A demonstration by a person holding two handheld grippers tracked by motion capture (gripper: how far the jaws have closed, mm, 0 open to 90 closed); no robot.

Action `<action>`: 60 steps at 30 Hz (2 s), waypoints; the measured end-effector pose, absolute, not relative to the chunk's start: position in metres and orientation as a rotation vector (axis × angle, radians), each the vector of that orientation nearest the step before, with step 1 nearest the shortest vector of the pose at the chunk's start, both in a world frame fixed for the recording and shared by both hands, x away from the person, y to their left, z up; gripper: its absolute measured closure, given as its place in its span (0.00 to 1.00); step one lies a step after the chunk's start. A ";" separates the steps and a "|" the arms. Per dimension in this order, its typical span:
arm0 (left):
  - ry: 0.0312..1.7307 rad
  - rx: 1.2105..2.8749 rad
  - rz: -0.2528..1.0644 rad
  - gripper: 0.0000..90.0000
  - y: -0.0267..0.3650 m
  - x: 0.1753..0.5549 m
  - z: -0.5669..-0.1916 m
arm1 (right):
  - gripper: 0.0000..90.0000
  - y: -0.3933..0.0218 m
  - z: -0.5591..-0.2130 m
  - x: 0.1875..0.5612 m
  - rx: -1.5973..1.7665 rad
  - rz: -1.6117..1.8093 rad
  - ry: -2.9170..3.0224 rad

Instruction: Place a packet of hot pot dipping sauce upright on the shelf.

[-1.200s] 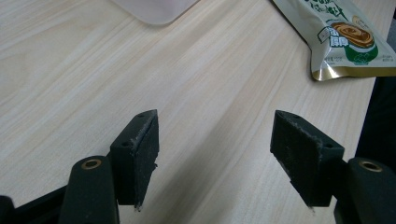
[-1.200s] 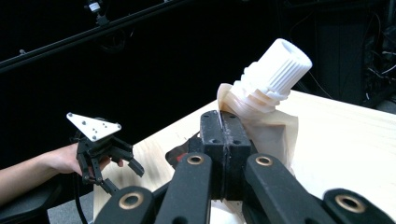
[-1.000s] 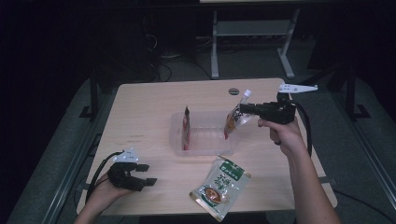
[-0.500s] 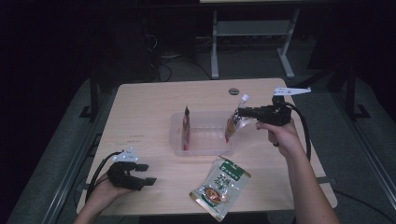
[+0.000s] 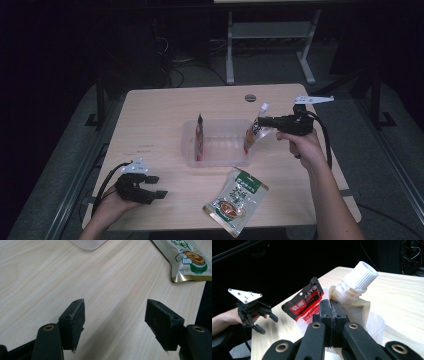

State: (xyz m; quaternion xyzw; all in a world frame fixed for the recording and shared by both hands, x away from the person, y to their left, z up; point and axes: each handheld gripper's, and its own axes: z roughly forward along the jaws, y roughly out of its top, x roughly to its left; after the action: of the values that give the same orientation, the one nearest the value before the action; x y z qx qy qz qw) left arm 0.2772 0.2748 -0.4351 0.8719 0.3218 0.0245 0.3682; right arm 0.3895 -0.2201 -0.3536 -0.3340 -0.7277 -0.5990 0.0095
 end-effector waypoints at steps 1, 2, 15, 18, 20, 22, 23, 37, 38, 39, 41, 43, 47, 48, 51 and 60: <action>0.827 2.238 0.062 0.36 0.275 0.277 -0.435 | 1.00 -0.221 -0.354 0.390 -1.049 -1.872 -2.265; 0.828 2.240 0.062 0.36 0.275 0.277 -0.435 | 1.00 -0.222 -0.355 0.390 -1.052 -1.870 -2.265; 0.819 2.247 0.059 0.36 0.273 0.277 -0.436 | 1.00 -0.208 -0.365 0.393 -1.062 -1.772 -2.356; 0.820 2.253 0.055 0.36 0.272 0.277 -0.436 | 1.00 -0.204 -0.369 0.394 -1.083 -1.732 -2.394; 0.819 2.254 0.054 0.36 0.272 0.277 -0.436 | 1.00 -0.203 -0.372 0.395 -1.085 -1.720 -2.404; 0.820 2.254 0.052 0.36 0.272 0.277 -0.436 | 1.00 -0.201 -0.373 0.396 -1.098 -1.702 -2.414; 0.820 2.254 0.051 0.36 0.272 0.277 -0.436 | 1.00 -0.201 -0.374 0.396 -1.100 -1.700 -2.416; 0.815 2.263 0.043 0.36 0.270 0.276 -0.437 | 0.77 -0.202 -0.373 0.396 -1.094 -1.712 -2.391; 0.815 2.264 0.042 0.36 0.270 0.276 -0.437 | 0.71 -0.202 -0.371 0.395 -1.090 -1.708 -2.407; 0.815 2.264 0.042 0.36 0.270 0.276 -0.437 | 0.67 -0.202 -0.369 0.393 -1.094 -1.702 -2.419; 0.812 2.266 0.042 0.36 0.270 0.276 -0.437 | 0.58 -0.203 -0.366 0.390 -1.104 -1.692 -2.442; 0.810 2.267 0.043 0.36 0.270 0.276 -0.437 | 0.50 -0.203 -0.364 0.387 -1.122 -1.667 -2.487; 0.808 2.269 0.043 0.36 0.270 0.276 -0.437 | 0.40 -0.203 -0.361 0.378 -1.120 -1.597 -2.581; 0.809 2.269 0.042 0.36 0.270 0.276 -0.437 | 0.37 -0.204 -0.360 0.375 -1.124 -1.569 -2.607; 0.810 2.268 0.045 0.35 0.270 0.275 -0.437 | 0.35 -0.209 -0.359 0.367 -1.123 -1.559 -2.627; 0.811 2.271 0.049 0.35 0.269 0.275 -0.437 | 0.30 -0.227 -0.375 0.343 -1.129 -1.482 -2.681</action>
State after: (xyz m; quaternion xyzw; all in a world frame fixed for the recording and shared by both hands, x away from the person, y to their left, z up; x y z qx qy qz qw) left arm 0.2748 0.2690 -0.4370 0.8795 0.3140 0.0190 0.3570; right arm 0.3431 -0.2272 -0.3745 -0.3450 -0.8197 -0.4531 -0.0617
